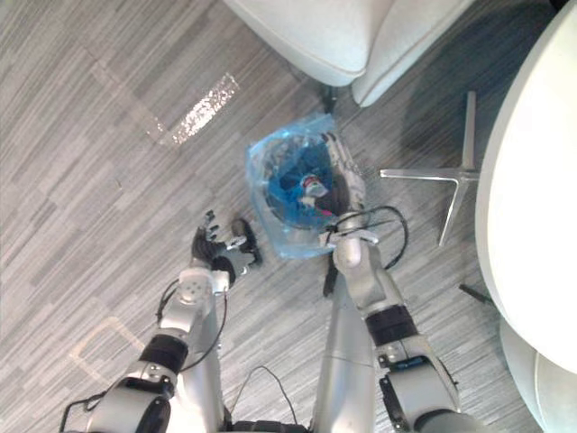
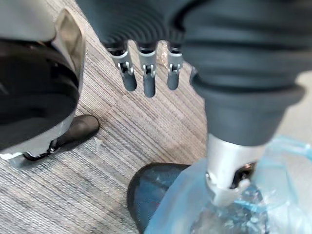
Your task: Gather rubbish on tea table into small bin, then transfer packed bag to large trash can.
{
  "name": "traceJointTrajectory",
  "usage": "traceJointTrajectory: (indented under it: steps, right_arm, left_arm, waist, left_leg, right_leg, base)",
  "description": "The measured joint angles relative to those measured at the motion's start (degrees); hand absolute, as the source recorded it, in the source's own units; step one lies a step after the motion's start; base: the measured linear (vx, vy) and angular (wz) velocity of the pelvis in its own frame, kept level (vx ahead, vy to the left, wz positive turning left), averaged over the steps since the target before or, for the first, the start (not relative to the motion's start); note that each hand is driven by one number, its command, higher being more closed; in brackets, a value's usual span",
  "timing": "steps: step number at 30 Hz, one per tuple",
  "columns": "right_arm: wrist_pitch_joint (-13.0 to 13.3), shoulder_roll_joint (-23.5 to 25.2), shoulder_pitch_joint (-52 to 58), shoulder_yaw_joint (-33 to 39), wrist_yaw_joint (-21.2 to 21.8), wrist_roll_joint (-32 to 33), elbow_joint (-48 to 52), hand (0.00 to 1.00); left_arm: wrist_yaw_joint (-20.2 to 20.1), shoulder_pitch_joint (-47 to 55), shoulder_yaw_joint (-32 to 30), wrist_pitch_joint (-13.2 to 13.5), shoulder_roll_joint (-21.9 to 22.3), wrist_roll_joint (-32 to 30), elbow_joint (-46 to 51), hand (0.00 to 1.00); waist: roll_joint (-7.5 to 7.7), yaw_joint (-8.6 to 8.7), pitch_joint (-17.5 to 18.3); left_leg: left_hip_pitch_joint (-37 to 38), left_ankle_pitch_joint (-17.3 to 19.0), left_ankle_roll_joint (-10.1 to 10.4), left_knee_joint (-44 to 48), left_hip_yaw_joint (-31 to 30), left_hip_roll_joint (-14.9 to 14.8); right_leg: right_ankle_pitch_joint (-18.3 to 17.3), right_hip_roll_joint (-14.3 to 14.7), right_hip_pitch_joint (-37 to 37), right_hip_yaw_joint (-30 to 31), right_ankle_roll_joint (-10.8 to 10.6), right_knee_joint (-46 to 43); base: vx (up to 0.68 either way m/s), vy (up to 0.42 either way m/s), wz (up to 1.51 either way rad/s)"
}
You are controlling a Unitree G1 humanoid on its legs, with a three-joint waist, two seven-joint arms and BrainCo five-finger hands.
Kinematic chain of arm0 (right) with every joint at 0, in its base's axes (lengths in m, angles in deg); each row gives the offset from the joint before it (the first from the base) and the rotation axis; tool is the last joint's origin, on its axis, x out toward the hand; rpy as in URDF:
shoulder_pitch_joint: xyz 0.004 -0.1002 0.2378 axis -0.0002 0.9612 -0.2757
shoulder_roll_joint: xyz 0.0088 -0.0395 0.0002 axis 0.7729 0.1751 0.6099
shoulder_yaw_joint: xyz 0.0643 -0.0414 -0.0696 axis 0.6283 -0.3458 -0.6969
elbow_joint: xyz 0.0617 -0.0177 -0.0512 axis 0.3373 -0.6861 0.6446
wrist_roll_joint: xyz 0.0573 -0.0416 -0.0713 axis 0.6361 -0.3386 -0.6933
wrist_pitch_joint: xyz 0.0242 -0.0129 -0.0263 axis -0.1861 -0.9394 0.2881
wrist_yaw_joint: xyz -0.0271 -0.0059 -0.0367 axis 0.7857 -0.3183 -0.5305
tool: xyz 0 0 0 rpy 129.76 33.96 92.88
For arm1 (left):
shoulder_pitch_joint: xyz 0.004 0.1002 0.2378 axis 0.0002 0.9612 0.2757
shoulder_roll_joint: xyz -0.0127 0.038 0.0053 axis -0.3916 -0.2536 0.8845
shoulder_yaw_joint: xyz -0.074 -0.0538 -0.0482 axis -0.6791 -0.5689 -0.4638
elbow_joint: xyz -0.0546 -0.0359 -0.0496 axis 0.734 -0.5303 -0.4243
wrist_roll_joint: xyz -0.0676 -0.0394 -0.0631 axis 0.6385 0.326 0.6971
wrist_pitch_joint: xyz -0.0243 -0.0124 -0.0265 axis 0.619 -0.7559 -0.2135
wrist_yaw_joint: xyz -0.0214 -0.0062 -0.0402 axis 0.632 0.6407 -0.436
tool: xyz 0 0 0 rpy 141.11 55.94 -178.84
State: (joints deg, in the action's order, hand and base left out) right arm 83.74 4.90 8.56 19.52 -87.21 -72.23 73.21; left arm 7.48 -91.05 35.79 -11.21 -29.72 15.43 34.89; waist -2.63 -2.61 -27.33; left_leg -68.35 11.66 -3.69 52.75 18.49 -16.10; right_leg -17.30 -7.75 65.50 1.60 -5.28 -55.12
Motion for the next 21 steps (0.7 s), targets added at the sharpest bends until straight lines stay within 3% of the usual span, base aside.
traceJointTrajectory:
  steps: [8,15,21]
  right_arm:
    - [0.7,-4.0,0.5,-3.5,1.9,-6.0,-3.2,0.0]
    - [0.6,-3.4,-1.2,-5.6,2.3,-8.2,-9.8,0.0]
    - [-1.2,-1.6,-4.8,-5.4,1.6,-8.2,-14.3,0.0]
  left_arm:
    - [-0.1,-1.7,1.3,0.2,-2.3,-0.9,-1.2,0.0]
    - [-0.3,-2.5,1.9,0.3,-2.6,-1.0,-1.1,0.0]
    - [0.0,-4.4,1.7,0.4,-2.6,-0.9,-1.0,0.0]
  waist:
    - [0.1,0.32,0.1]
    - [0.19,0.34,0.0]
    - [0.45,0.26,-0.2]
  left_leg:
    - [2.5,-3.1,0.8,-6.7,1.7,0.2]
    - [1.4,-4.4,0.5,-9.0,3.0,0.2]
    - [-1.2,-4.9,-0.1,-8.9,2.9,0.2]
  right_leg:
    - [3.6,0.8,-1.5,0.1,0.3,6.1]
    - [5.5,1.1,0.4,0.6,0.2,8.6]
    - [5.8,1.0,2.9,0.4,0.2,8.3]
  base:
    - [-0.03,-0.029,-0.07]
    - [-0.01,-0.002,-0.06]
    - [0.0,0.0,0.0]
